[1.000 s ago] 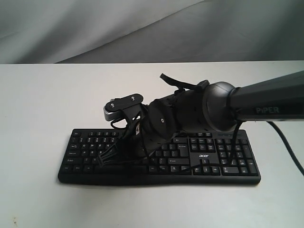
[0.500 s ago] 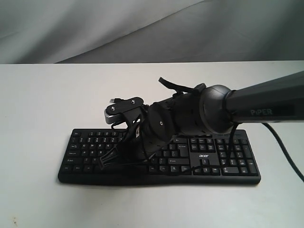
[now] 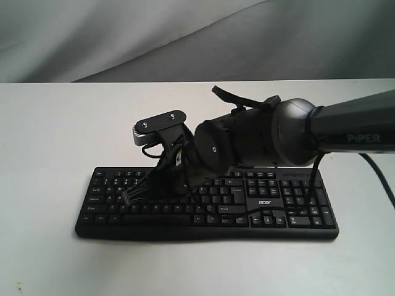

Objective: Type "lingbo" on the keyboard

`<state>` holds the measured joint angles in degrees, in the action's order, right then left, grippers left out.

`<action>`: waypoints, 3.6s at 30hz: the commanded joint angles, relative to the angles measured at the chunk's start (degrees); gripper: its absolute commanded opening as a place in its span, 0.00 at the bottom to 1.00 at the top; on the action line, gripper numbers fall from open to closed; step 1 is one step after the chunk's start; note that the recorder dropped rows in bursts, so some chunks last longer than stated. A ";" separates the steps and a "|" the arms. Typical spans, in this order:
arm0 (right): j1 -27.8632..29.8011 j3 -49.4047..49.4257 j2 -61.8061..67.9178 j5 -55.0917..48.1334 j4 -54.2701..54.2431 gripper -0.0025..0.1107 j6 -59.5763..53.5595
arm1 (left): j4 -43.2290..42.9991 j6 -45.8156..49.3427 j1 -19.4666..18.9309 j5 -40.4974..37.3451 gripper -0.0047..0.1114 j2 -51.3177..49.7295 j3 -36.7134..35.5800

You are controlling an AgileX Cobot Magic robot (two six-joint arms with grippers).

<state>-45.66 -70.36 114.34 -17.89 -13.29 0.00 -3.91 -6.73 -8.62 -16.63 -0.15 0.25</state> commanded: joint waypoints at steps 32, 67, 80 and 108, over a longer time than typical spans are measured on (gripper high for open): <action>-0.12 -9.03 4.88 -7.02 0.91 0.02 -2.11 | 0.46 -0.23 -0.11 0.26 0.04 0.15 -0.25; -0.12 -9.03 6.05 -5.34 0.89 0.02 -3.65 | 0.46 -0.23 -0.11 0.26 0.04 0.15 -0.25; -0.12 -9.03 7.26 -5.41 0.79 0.02 -3.75 | 0.46 -0.23 -0.11 0.26 0.04 0.15 -0.25; -0.12 -9.03 2.91 -8.38 2.57 0.02 -3.36 | 0.46 -0.23 -0.11 0.26 0.04 0.15 -0.25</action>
<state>-45.66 -79.19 118.31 -24.94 -11.55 -3.49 -3.91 -6.73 -8.62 -16.63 -0.15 0.25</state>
